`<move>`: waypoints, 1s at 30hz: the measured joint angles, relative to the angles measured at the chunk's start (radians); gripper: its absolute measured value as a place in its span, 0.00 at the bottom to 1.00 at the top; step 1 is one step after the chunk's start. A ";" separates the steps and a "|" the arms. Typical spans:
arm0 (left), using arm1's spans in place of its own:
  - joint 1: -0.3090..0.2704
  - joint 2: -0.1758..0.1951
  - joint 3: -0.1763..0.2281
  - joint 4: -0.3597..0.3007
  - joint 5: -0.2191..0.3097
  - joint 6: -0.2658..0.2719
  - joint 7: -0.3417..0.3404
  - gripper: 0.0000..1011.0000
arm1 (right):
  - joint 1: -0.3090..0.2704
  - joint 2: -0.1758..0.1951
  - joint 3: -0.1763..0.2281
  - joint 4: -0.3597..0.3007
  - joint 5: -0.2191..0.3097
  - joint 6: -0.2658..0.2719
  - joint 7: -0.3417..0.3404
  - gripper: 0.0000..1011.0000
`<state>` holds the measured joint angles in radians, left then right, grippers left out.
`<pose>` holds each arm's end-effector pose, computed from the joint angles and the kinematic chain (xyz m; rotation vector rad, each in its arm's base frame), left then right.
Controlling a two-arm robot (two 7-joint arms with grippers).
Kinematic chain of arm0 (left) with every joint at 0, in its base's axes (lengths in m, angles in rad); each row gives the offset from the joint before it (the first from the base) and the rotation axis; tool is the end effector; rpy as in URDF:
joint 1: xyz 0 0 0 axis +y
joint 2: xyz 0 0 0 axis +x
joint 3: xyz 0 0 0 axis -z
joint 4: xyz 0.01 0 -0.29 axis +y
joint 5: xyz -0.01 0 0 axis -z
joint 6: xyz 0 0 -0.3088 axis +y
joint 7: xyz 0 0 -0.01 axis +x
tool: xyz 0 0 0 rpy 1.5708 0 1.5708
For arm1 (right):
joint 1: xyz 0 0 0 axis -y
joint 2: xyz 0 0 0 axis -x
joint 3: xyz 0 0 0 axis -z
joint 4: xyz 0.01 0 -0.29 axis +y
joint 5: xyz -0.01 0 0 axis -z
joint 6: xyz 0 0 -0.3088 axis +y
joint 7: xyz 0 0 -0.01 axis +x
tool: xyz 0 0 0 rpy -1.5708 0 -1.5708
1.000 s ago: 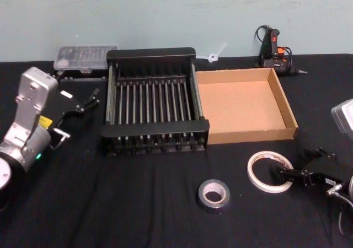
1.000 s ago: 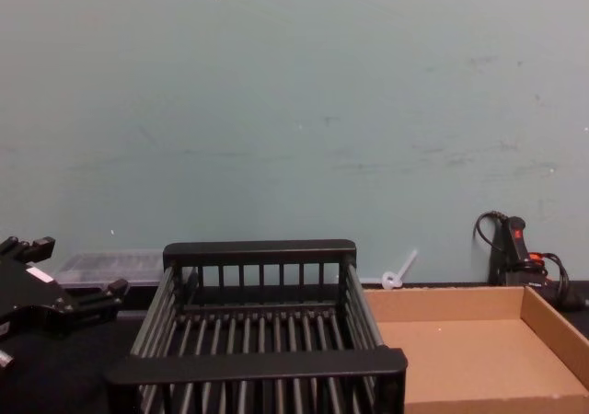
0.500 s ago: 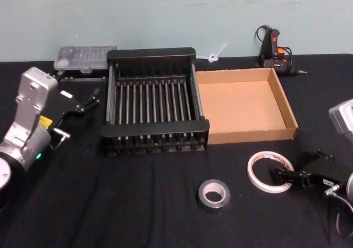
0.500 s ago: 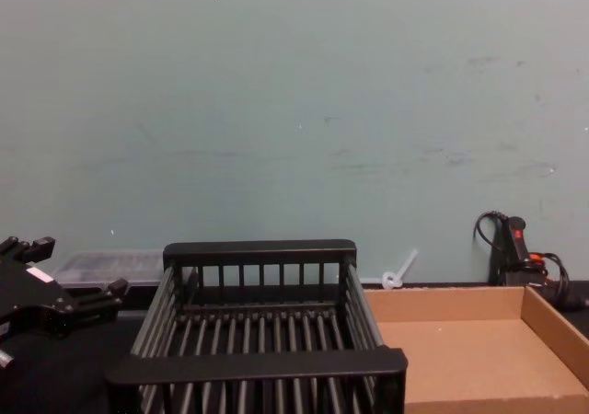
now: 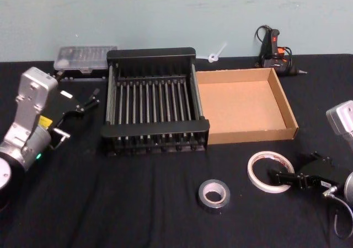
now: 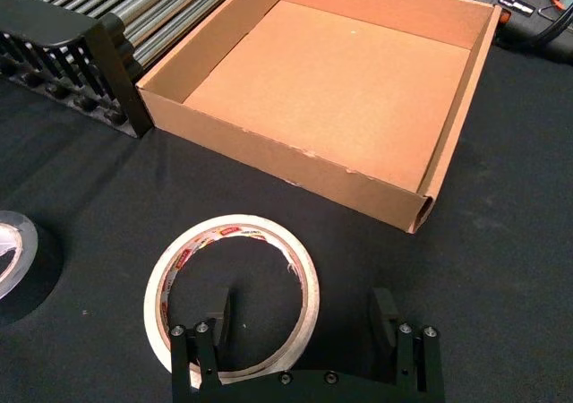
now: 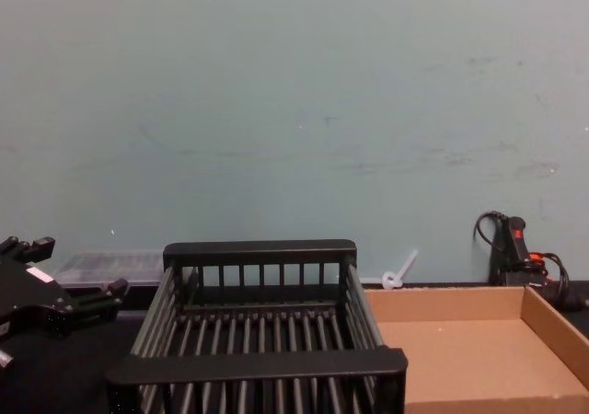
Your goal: Pick up the white tape and place it into the black box , Pick up the silver tape and place it into the brown box.
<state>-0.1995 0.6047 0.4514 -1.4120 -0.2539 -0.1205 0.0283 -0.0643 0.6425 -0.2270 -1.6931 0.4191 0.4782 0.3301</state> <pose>0.3581 0.0827 -0.3023 0.3045 -0.2850 1.2480 0.3010 -0.0986 -0.2775 -0.5518 0.3064 -0.9895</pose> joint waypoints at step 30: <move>0.000 0.000 0.000 0.000 0.000 0.000 0.000 0.99 | 0.007 -0.009 -0.006 0.015 0.003 0.010 -0.001 0.99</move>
<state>-0.1995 0.6047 0.4514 -1.4120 -0.2539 -0.1206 0.0283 -0.0572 0.6339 -0.2334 -1.6781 0.4222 0.4883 0.3288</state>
